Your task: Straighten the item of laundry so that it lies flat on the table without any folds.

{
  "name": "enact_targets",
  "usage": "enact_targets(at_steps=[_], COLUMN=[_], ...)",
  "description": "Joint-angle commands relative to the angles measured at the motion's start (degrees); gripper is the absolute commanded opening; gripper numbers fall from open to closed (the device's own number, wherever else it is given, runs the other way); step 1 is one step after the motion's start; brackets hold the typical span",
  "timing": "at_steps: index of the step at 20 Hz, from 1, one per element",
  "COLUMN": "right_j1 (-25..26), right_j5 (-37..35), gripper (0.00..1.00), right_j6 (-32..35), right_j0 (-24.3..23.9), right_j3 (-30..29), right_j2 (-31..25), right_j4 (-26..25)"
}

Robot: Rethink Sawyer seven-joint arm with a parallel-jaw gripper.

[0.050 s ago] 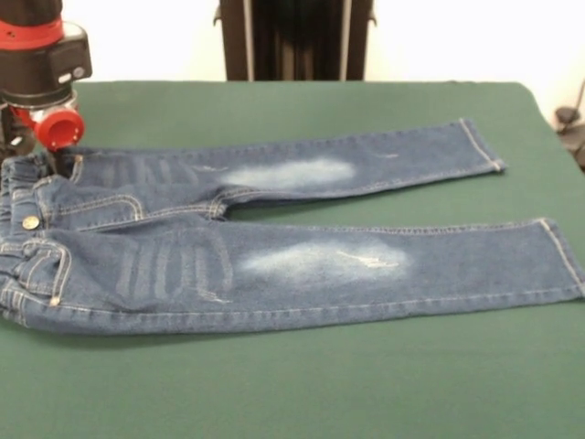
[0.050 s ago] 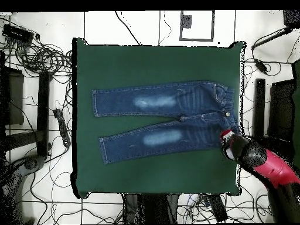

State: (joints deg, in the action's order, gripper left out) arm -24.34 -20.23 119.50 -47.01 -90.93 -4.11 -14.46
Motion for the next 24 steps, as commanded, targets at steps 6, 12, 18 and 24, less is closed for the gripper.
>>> enact_targets(at_steps=[6, 12, 18, 24], right_j1=[-1.0, -0.7, -0.6, 0.2], right_j5=[-0.6, 2.1, 2.0, 0.2], gripper=[0.00, 0.00, 0.00, 0.00], right_j6=[3.7, 4.4, 3.7, 2.6], right_j0=[1.2, 0.6, 0.1, 1.4], right_j3=[-12.8, -14.2, -14.6, -11.3], right_j2=[4.2, 5.0, 4.8, 2.6], right_j4=[-3.3, -3.4, -3.0, -1.9])
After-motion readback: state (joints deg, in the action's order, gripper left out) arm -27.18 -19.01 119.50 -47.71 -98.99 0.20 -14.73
